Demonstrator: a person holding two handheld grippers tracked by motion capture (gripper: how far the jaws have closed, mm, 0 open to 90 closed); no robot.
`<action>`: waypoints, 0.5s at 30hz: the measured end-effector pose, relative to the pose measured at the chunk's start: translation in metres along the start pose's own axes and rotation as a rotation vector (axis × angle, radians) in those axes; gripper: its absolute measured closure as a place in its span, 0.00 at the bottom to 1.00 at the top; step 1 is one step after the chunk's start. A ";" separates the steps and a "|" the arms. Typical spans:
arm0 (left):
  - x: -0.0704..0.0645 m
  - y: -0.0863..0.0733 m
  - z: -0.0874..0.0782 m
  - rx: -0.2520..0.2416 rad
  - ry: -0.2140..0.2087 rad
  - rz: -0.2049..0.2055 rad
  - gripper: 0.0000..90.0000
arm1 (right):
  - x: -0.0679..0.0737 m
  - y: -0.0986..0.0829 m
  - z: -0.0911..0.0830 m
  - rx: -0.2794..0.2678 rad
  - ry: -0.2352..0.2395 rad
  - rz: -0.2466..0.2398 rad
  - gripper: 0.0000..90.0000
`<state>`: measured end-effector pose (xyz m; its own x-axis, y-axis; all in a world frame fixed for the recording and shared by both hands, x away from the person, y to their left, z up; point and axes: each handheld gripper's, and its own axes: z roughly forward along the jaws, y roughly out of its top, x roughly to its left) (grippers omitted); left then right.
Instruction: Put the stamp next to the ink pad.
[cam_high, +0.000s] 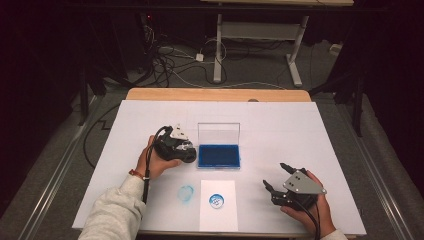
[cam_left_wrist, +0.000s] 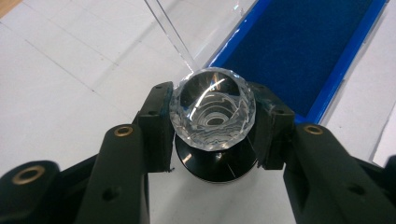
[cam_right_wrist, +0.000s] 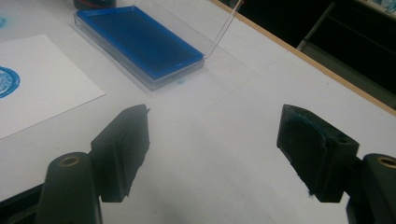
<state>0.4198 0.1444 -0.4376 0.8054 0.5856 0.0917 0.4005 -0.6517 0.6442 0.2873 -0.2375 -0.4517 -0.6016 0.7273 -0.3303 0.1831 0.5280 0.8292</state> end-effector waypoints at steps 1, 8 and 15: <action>0.000 0.000 0.000 0.000 -0.002 0.000 0.60 | 0.000 0.000 0.000 0.001 0.001 -0.001 0.29; 0.000 -0.002 0.004 0.004 -0.011 -0.006 0.58 | 0.000 0.000 0.000 0.005 0.000 -0.003 0.28; -0.001 -0.001 0.002 -0.006 -0.005 -0.008 0.51 | 0.001 0.000 0.001 0.011 0.010 -0.009 0.28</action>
<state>0.4189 0.1435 -0.4399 0.8042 0.5886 0.0827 0.4045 -0.6439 0.6494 0.2874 -0.2361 -0.4529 -0.6113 0.7178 -0.3333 0.1857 0.5395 0.8213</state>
